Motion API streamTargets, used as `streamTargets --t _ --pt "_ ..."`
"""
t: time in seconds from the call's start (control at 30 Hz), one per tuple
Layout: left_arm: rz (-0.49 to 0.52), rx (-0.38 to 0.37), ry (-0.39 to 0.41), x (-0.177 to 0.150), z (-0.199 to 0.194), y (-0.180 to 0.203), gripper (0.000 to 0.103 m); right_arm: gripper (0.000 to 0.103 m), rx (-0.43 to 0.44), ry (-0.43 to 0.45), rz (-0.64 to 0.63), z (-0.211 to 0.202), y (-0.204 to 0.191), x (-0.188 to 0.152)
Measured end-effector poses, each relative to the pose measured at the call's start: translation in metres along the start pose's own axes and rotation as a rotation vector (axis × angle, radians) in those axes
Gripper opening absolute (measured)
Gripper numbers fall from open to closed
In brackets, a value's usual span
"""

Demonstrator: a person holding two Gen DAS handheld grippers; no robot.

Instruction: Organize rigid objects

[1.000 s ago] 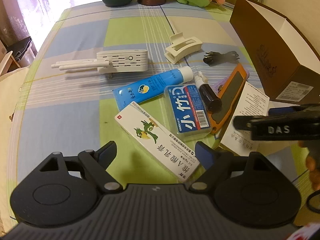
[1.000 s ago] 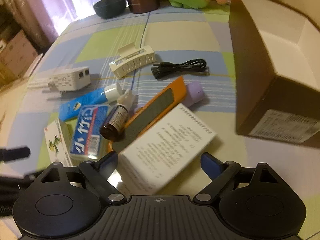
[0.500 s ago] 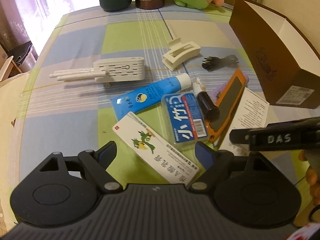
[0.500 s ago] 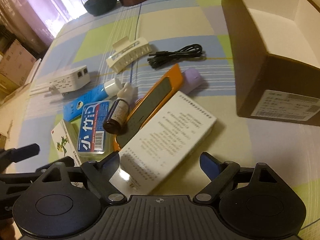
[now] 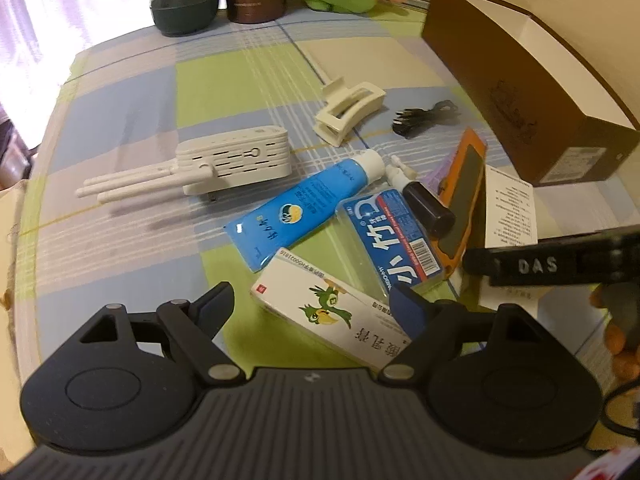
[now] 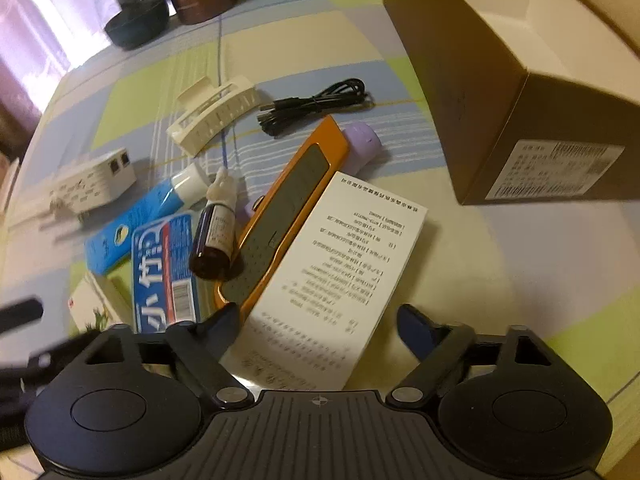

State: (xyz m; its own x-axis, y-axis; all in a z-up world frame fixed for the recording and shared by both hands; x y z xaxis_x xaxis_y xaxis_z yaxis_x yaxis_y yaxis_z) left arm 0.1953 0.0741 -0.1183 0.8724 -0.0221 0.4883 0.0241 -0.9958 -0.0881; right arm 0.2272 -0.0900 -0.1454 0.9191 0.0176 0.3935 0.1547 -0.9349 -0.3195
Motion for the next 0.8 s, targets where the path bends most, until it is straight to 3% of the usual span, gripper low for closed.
streamTargets --t 0.2,0.3,0.4,0.67,0.8 --pt "0.065 -0.068 0.018 0.008 0.002 0.009 0.082 0.059 -0.035 -0.005 -0.018 -0.016 0.013 -0.015" --pt "0.080 -0.089 0.025 0.012 0.001 0.015 0.082 0.059 -0.085 0.003 -0.043 -0.019 0.022 -0.020" --pt "0.093 -0.100 0.026 0.017 0.003 0.023 0.082 0.059 -0.059 0.027 -0.062 -0.022 0.026 -0.016" --pt "0.110 -0.061 0.018 0.025 0.018 0.052 0.082 0.059 -0.018 0.018 -0.119 -0.009 0.024 -0.005" --pt "0.091 -0.014 -0.013 0.025 0.033 0.060 0.074 0.059 0.024 0.013 -0.138 -0.008 0.027 -0.004"
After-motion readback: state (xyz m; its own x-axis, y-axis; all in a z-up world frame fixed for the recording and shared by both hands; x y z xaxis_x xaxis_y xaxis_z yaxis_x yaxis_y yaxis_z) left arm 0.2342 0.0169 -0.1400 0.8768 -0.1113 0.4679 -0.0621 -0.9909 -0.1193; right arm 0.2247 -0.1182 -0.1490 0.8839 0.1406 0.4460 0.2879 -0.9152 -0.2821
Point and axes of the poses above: each gripper's, at about its wrist camera, not at the fingertips, and z roughly the way its jaws point, y to its right, x to its top, the point moved 4 cm from there along z, roughly the way its jaws point, and after that the axes turned 10 degrees about x, right-handed, at the moved point
